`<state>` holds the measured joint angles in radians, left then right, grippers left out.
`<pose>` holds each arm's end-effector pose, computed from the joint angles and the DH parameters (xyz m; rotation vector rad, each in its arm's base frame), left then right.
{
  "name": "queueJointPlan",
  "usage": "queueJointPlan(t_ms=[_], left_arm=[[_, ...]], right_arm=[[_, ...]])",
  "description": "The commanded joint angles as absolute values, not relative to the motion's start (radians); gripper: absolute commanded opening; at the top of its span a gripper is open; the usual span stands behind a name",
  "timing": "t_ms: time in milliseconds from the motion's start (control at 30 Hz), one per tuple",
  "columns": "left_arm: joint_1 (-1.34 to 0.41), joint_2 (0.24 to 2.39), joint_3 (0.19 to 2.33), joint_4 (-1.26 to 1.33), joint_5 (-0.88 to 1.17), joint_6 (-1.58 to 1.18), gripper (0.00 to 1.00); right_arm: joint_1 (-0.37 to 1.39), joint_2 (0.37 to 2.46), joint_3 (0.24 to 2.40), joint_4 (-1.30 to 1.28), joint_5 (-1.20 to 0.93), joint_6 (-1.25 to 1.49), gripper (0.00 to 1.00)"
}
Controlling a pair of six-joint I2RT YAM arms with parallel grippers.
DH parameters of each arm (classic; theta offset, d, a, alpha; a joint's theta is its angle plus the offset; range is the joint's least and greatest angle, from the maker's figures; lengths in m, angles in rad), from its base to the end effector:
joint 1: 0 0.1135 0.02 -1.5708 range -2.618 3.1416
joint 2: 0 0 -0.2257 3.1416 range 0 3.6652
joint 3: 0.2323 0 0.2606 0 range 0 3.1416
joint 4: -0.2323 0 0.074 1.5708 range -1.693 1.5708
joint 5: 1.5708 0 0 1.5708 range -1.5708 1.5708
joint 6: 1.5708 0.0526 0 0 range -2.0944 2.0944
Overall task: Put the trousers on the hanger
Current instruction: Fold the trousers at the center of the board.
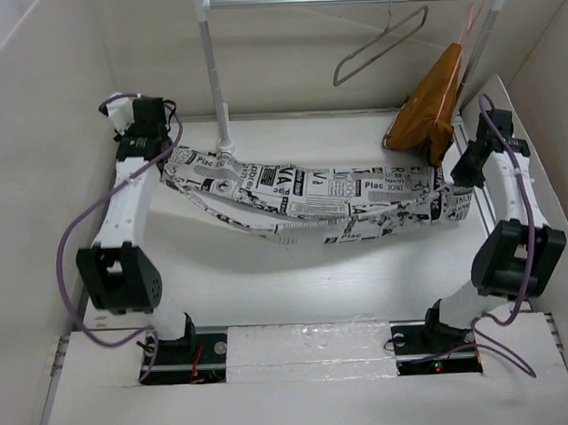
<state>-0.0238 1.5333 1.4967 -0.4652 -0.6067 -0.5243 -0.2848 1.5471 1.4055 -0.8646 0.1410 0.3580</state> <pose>0.3705 0.0212 0.3333 -0.8347 1.8036 0.2758 0.3258 -0.1031 0.2562 0.8613 2.4204 -0.1540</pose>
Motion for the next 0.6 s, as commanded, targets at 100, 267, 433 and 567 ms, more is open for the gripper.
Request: queueJointPlan(t_ms=[100, 267, 433, 567], left_arm=[[0.000, 1.839, 1.823, -0.575, -0.765, -0.512, 0.00], [0.009, 2.110, 2.182, -0.653, -0.795, -0.431, 0.00], [0.009, 2.139, 2.255, -0.704, -0.819, -0.483, 0.00], [0.041, 1.923, 2.009, -0.651, -0.804, -0.503, 0.00]], right_arm=[[-0.252, 1.779, 1.598, -0.697, 0.065, 0.348, 0.00], [-0.252, 1.946, 1.782, -0.686, 0.046, 0.351, 0.00], [-0.242, 2.092, 1.957, -0.791, 0.049, 0.319, 0.00], [-0.242, 1.963, 1.785, -0.674, 0.055, 0.288, 0.00]])
